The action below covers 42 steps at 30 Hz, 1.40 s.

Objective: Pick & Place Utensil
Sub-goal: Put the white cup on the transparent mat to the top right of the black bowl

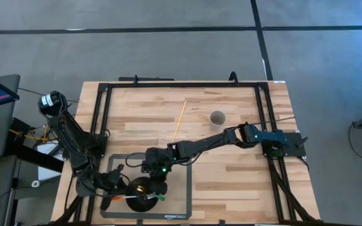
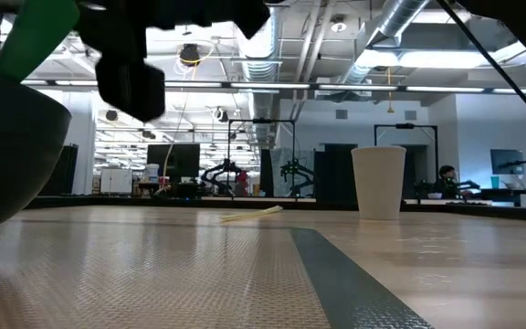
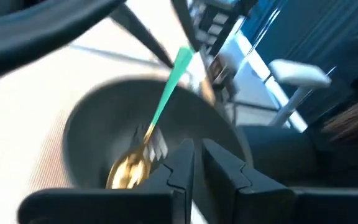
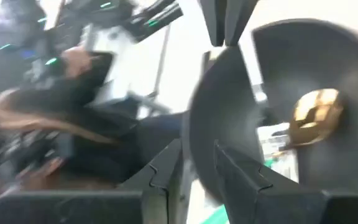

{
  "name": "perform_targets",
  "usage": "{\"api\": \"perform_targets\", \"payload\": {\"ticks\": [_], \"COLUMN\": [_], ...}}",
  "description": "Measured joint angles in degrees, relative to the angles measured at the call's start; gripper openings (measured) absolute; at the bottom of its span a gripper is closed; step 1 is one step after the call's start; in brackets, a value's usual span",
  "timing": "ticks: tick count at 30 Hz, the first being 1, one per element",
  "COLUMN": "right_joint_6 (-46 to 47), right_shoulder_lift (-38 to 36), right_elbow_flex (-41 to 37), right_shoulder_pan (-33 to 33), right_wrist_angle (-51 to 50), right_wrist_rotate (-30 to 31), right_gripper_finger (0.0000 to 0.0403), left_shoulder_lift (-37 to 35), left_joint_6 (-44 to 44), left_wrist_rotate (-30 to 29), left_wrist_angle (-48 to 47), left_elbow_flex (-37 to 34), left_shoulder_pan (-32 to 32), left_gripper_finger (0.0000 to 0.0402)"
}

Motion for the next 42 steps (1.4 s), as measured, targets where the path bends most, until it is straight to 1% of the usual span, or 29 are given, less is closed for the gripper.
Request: {"api": "perform_targets", "payload": {"ticks": [3, 6, 9, 11, 12, 14, 16, 18, 20, 22, 25, 27, 29, 30, 33, 35, 38, 40, 42], "right_joint_6": [-0.69, -3.05, -7.44, -12.69, -15.67, -21.14, -25.77, -27.66, -26.83, -23.58, -17.54, -12.58, -8.92, -8.57, -7.4, -3.63, 2.91, 7.73, 10.67], "right_shoulder_lift": [0.02, -0.02, -0.92, -3.07, -4.68, -8.24, -12.14, -16.06, -19.85, -23.49, -28.3, -31.27, -34.47, -36.55, -41.56, -44.53, -49.34, -52.33, -54.22], "right_elbow_flex": [2.86, 6.56, 9.64, 10.38, 10.38, 10.49, 10.47, 10.47, 10.47, 10.47, 10.47, 10.46, 8.93, 7.01, -0.06, -7.27, -20.77, -30.03, -38.57], "right_shoulder_pan": [-1.03, -1.91, -2.89, -3.76, -4.12, -4.7, -4.71, -4.21, -3.24, -2.28, -1.2, -0.75, -0.62, -0.62, -0.88, -0.97, -1.57, -2.48, -3.77], "right_wrist_angle": [-0.26, -0.83, -6.37, -13.4, -17.85, -27.56, -37.89, -46.29, -53.22, -59.93, -69.34, -74.91, -75.35, -74.99, -74.18, -74.33, -72.97, -69.68, -65.15], "right_wrist_rotate": [-8.2, -13.45, -14.83, -12.91, -10.25, -0.94, 12.72, 27.57, 40.2, 50.63, 63.64, 70.28, 75.0, 75.54, 74.2, 74.5, 77.77, 79.56, 78.9], "right_gripper_finger": [0.0087, 0.0087, 0.0087, 0.0087, 0.0087, 0.0087, 0.0087, 0.0087, 0.0087, 0.0087, 0.0087, 0.0087, 0.0087, 0.0087, 0.0087, 0.0087, 0.0087, 0.0087, 0.0087], "left_shoulder_lift": [-1.84, -4.37, -6.75, -8.16, -8.79, -9.95, -11.01, -11.75, -12.21, -12.35, -12.36, -12.36, -12.36, -12.36, -12.36, -12.36, -12.36, -12.36, -12.36], "left_joint_6": [4.88, 7.5, 11.59, 14.34, 15.35, 16.65, 17.04, 17.11, 17.01, 17.61, 19.66, 19.87, 19.83, 19.81, 19.37, 18.29, 17.93, 17.98, 18.06], "left_wrist_rotate": [-2.58, -5.6, -7.54, -9.19, -10.05, -11.51, -11.95, -11.95, -11.95, -11.95, -11.95, -11.95, -11.95, -11.95, -11.95, -11.86, -11.37, -11.32, -11.35], "left_wrist_angle": [3.95, 5.67, 5.97, 6.19, 6.46, 6.72, 6.98, 7.03, 7.05, 7.21, 7.23, 7.23, 7.23, 7.23, 7.21, 7.21, 7.21, 7.19, 7.21], "left_elbow_flex": [0.0, 0.0, 0.0, 0.02, 0.02, 0.02, 0.02, 0.02, 0.02, 0.02, 0.02, 0.02, 0.02, 0.02, 0.02, 0.02, 0.02, 0.02, 0.02], "left_shoulder_pan": [0.07, 0.07, 0.07, 0.07, 0.07, 0.32, 0.9, 1.87, 3.23, 5.06, 8.08, 10.18, 12.04, 12.88, 14.53, 14.81, 14.8, 14.8, 14.92], "left_gripper_finger": [0.0033, 0.0033, 0.0033, 0.0033, 0.0033, 0.0033, 0.0033, 0.0033, 0.0033, 0.0033, 0.0033, 0.0033, 0.0033, 0.0033, 0.0033, 0.0033, 0.0033, 0.0033, 0.0033]}}
